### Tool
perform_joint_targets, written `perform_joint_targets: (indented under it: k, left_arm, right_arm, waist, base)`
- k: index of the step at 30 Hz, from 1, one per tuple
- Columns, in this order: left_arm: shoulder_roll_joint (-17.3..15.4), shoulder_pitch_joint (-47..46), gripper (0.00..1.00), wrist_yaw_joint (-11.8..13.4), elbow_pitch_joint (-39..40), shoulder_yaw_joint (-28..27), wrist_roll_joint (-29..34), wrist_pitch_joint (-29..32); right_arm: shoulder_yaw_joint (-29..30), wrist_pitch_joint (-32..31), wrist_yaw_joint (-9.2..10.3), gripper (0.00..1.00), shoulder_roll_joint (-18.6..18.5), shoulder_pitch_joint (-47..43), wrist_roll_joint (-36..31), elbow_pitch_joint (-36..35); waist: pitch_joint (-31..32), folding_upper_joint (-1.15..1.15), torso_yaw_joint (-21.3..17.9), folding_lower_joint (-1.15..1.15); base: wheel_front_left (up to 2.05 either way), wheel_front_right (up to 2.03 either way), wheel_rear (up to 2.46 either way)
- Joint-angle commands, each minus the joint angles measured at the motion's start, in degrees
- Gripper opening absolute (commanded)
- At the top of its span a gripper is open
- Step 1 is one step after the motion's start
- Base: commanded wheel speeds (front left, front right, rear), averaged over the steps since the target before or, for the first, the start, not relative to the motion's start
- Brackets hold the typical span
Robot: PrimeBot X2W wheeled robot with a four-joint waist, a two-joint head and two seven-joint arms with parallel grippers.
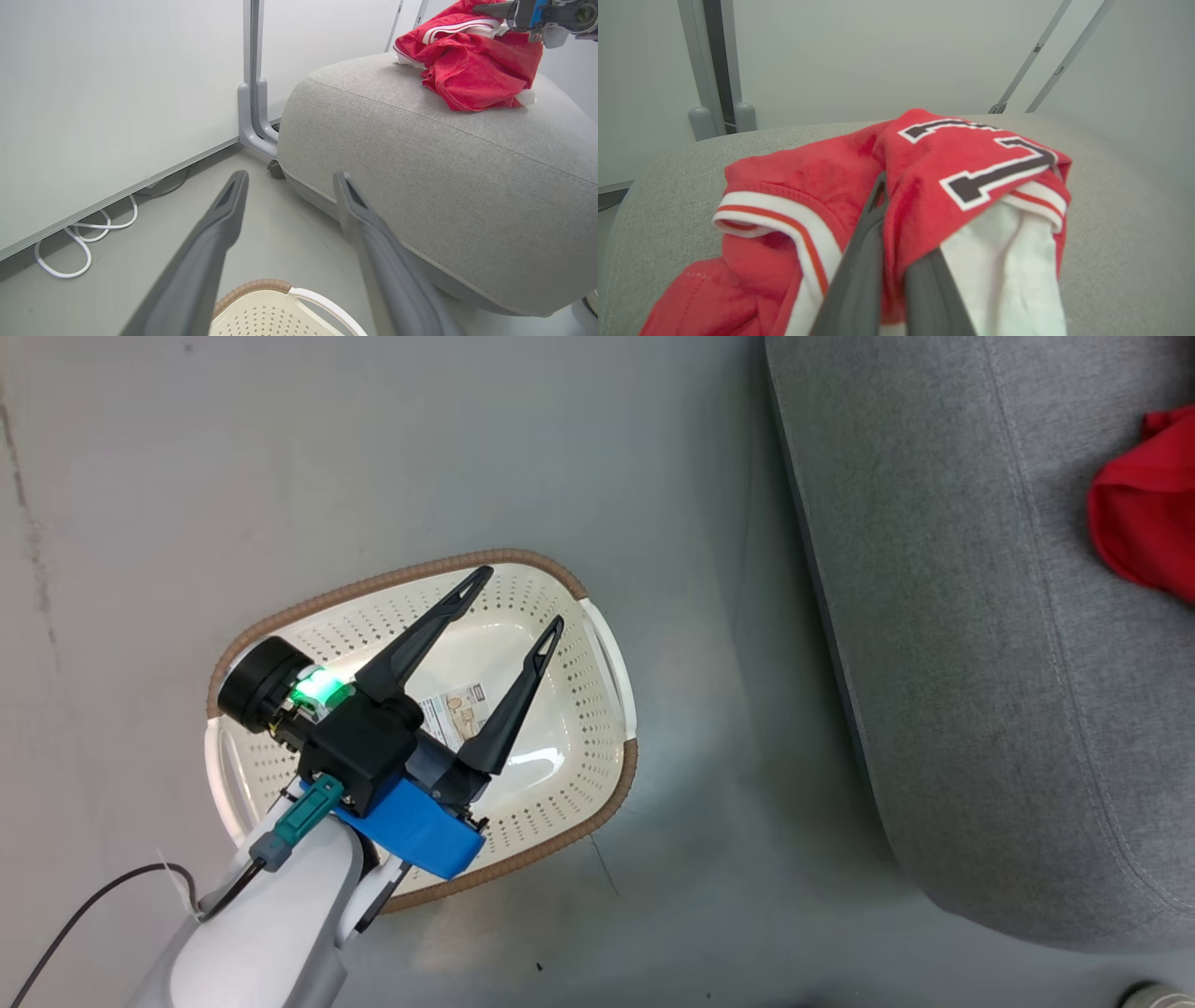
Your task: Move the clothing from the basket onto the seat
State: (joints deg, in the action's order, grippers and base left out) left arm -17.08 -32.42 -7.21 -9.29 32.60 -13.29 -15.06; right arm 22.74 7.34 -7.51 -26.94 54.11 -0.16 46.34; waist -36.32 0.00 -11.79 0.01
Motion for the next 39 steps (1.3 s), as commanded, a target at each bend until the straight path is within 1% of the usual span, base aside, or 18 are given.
perform_joint_targets:
  k: [1, 6, 11, 17, 22, 25, 28, 32, 34, 39]
  left_arm:
    - [0.42, 0.69, 1.00, 0.15, -0.18, -0.27, 0.13, -0.18]
    - [1.56, 2.28, 1.00, 0.13, -0.92, -0.95, -0.53, -0.17]
    - [3.35, 5.34, 1.00, 0.04, -2.15, -2.27, -1.52, -0.17]
    - [6.25, 11.29, 1.00, -0.09, -4.29, -4.50, -3.36, -0.17]
    - [8.23, 16.58, 1.00, -0.20, -5.33, -7.56, -4.74, -0.17]
    - [8.98, 19.34, 1.00, -0.24, -5.90, -9.06, -4.76, -0.18]
    - [9.38, 21.47, 1.00, -0.26, -6.16, -10.88, -4.72, -0.17]
    - [9.91, 23.88, 1.00, -0.21, -6.39, -13.80, -4.31, -0.17]
    - [10.31, 24.78, 1.00, -0.18, -6.48, -15.22, -4.11, -0.17]
    - [11.23, 26.85, 1.00, -0.09, -6.84, -18.81, -3.52, -0.17]
  right_arm:
    - [-0.68, 0.73, 0.04, 1.00, 0.39, 0.42, -1.08, 0.77]
    - [-2.96, 1.20, 0.04, 1.00, 0.60, -0.03, -0.97, 2.67]
    - [-5.87, 2.47, 0.04, 1.00, -0.28, -2.12, -0.12, 4.64]
    - [-8.88, 4.18, 0.04, 1.00, 0.17, -7.18, 0.92, 5.27]
    - [-11.42, 5.64, 0.04, 1.00, 2.85, -13.76, 1.91, 2.33]
    - [-13.29, 5.64, 0.03, 1.00, 5.21, -18.58, 2.20, -1.28]
    - [-14.70, 4.88, 0.03, 1.00, 6.96, -24.02, 2.16, -6.61]
    - [-16.60, 2.21, 0.04, 1.00, 9.73, -31.56, 2.40, -16.38]
    - [-17.21, 0.58, 0.04, 1.00, 10.56, -35.41, 1.94, -21.52]
    - [-18.19, -3.01, 0.04, 1.00, 13.50, -43.69, -1.35, -33.32]
  waist:
    - [1.20, 0.00, -0.16, -0.01]
    - [4.19, 0.00, -0.63, -0.01]
    - [10.12, 0.00, -0.84, -0.01]
    - [18.31, 0.00, 0.11, -0.01]
    - [24.86, 0.00, 1.57, -0.01]
    - [27.96, 0.00, 2.90, -0.01]
    - [30.23, 0.00, 4.47, -0.01]
    - [32.09, 0.00, 6.54, -0.01]
    - [32.83, 0.00, 7.72, -0.01]
    - [34.36, 0.00, 10.57, -0.01]
  base:
    - [0.00, 0.00, 0.00]
    - [0.00, 0.00, 0.00]
    - [0.00, 0.00, 0.00]
    - [0.00, 0.00, 0.00]
    - [0.00, 0.00, 0.00]
    - [0.00, 0.00, 0.00]
    - [0.00, 0.00, 0.00]
    - [0.00, 0.00, 0.00]
    - [0.00, 0.00, 0.00]
    - [0.00, 0.00, 0.00]
